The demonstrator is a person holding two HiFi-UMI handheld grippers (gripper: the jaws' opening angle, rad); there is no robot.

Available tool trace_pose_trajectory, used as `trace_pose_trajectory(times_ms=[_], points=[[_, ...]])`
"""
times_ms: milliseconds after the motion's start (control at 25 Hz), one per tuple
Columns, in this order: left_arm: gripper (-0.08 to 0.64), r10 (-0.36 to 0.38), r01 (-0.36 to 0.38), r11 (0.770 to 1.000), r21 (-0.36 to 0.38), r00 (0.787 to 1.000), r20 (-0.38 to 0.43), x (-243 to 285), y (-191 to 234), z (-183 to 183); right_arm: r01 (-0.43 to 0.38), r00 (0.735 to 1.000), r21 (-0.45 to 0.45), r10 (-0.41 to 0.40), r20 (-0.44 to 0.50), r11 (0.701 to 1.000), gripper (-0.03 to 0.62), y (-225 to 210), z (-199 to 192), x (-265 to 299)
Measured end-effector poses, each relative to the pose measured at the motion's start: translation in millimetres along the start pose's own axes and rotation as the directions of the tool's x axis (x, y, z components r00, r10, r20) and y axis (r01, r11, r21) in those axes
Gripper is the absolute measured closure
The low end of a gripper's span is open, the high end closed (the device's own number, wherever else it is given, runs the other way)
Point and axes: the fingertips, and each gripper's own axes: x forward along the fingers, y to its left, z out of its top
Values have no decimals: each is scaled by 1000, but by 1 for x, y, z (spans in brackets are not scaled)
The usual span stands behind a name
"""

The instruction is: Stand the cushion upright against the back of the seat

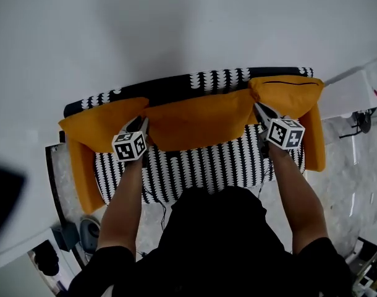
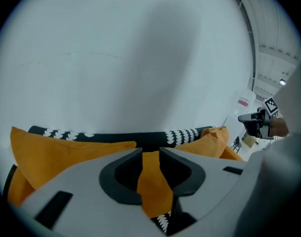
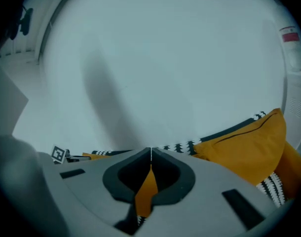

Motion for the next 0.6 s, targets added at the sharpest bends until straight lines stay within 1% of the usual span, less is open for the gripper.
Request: trace_pose_trajectory(times_ms=[120,160,280,360,480,520,600], points=[[453,-64,61,997,47,996,55,-19,-34,18,-125,989,-25,127,79,992,555,47,14,-28],[476,-89,84,995,62,993,73,-28,-47,24,-159,982,-39,163,99,986,555,61,18,-38],[531,-186,177,981,83,975,120,-56,-91,37,-226,962,-125,242,124,966,557,98,24,-67],[540,-242,232,969,84,960,142,-75,-119,39,-256,951,-195,283,122,947,557,117,24,-83],[543,-274,259,960,105,948,161,-106,-158,34,-294,938,-241,328,115,925,557,134,18,-111],[545,-275,261,960,103,947,163,-116,-170,30,-310,933,-244,344,107,919,557,138,14,-122],[545,-278,269,960,74,946,170,-133,-193,22,-357,919,-238,385,86,903,555,145,6,-143]])
